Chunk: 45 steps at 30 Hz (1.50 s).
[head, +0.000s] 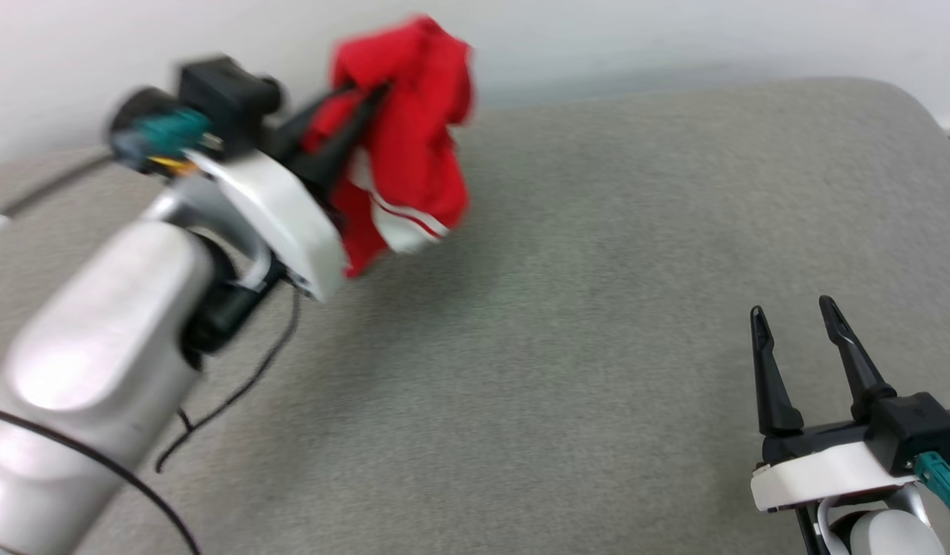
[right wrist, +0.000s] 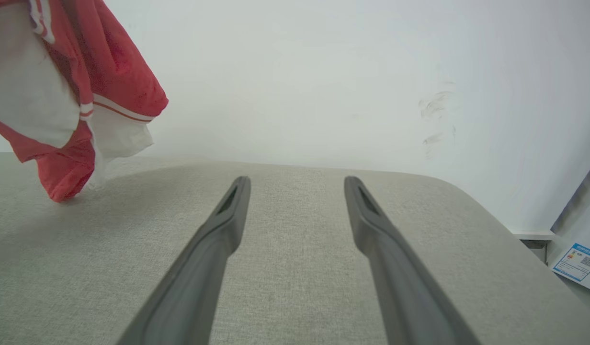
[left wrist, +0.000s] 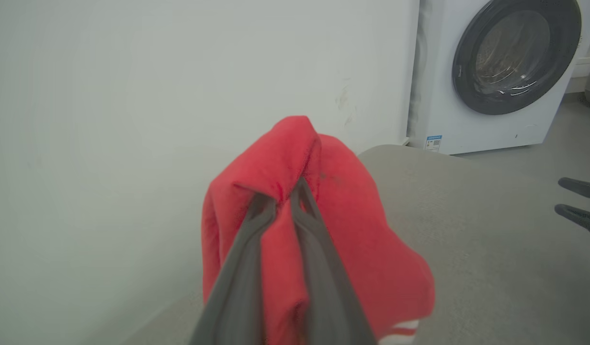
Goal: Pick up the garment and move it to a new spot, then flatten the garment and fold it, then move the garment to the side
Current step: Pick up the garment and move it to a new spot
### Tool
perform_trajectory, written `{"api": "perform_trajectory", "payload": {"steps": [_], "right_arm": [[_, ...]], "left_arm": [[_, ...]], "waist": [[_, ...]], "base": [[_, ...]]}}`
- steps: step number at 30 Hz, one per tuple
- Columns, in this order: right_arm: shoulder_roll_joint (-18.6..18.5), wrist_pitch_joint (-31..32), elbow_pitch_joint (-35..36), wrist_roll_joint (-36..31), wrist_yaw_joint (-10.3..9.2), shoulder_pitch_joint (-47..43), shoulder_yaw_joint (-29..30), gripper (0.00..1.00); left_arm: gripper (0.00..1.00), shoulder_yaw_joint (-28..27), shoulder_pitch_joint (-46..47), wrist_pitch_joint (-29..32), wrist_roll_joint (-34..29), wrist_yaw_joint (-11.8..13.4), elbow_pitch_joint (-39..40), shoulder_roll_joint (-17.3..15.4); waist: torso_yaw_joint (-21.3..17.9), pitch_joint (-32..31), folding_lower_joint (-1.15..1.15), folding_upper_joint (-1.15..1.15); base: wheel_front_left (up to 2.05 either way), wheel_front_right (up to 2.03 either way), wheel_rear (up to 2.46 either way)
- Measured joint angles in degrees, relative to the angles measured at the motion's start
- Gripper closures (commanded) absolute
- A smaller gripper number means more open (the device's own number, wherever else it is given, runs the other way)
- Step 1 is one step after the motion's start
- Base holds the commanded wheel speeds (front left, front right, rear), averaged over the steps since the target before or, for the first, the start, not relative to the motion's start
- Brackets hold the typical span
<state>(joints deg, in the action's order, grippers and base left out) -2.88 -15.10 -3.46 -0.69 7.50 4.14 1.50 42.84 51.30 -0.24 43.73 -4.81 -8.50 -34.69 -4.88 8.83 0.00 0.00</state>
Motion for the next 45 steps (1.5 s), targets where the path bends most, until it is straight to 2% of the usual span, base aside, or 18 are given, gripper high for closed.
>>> {"api": "perform_trajectory", "payload": {"steps": [4,9,11,12,13,16,20,26,31,37,41,45], "right_arm": [[0.0,0.0,0.4,0.6,0.01,0.4,0.0,0.00],[0.0,0.0,0.6,0.9,0.01,0.5,0.3,0.00],[0.0,0.0,0.7,0.9,0.01,0.5,0.1,0.00],[0.0,0.0,0.7,0.9,0.01,0.5,0.1,0.00],[0.0,0.0,0.7,0.9,0.01,0.5,0.1,0.00],[0.0,0.0,0.5,0.9,0.01,0.5,0.1,0.00],[0.0,0.0,0.2,0.8,0.01,0.6,-0.1,0.00],[0.0,0.0,-0.3,0.4,0.01,-0.3,-0.1,0.00],[0.0,0.0,0.4,0.3,0.00,-1.1,0.2,0.00],[0.0,0.0,2.6,0.9,0.01,-2.1,-0.4,0.00],[0.0,0.0,3.2,1.1,0.01,-3.1,-0.4,0.00],[0.0,0.0,3.4,1.2,0.01,-3.9,-0.4,0.00]], "left_arm": [[1.00,3.9,-1.9,-1.0,-1.3,-0.3,-1.0,3.6],[1.00,9.4,-6.2,-2.8,-3.2,-0.8,-6.0,8.6],[0.77,11.8,-7.7,-3.6,-4.1,-0.8,-8.5,11.4],[0.56,12.9,-8.6,-4.1,-4.4,-1.0,-9.8,12.6],[0.00,13.5,-9.5,-4.6,-4.6,-0.8,-11.6,14.0],[0.00,15.3,-10.9,-5.8,-5.1,-0.8,-16.2,16.4],[0.00,14.3,-10.9,-9.8,-4.4,-0.6,-20.0,18.8],[0.00,10.1,-11.0,-13.7,-3.5,0.6,-19.8,18.2],[0.00,2.6,-13.6,-14.7,-2.5,4.1,-14.6,14.4],[0.00,-11.7,-23.7,-14.8,-5.1,8.3,-4.3,9.6],[0.00,-19.7,-32.8,-14.8,-8.0,9.0,2.1,9.8],[0.00,-24.9,-41.9,-14.8,-10.7,8.5,6.1,12.4]], "waist": [[-2.9,1.1,0.00,0.00],[-5.5,2.8,0.00,0.00],[-6.1,3.3,0.01,0.00],[-6.3,3.5,0.00,0.00],[-6.4,3.6,0.00,0.00],[-6.2,3.5,0.00,0.00],[-4.8,3.1,0.00,0.00],[-1.8,0.6,0.00,0.00],[1.1,-2.2,0.00,0.00],[4.5,-5.3,0.00,0.00],[5.9,-7.0,0.00,0.00],[6.7,-8.2,0.00,0.00]], "base": [[0.00,0.00,0.00],[0.00,0.00,0.00],[0.00,0.00,0.00],[0.00,0.00,0.00],[0.00,0.00,0.00],[0.00,0.00,0.00],[0.00,0.00,0.00],[0.00,0.00,0.00],[0.00,0.00,0.00],[0.00,0.00,0.00],[0.00,0.00,0.00],[0.00,0.00,0.00]]}}
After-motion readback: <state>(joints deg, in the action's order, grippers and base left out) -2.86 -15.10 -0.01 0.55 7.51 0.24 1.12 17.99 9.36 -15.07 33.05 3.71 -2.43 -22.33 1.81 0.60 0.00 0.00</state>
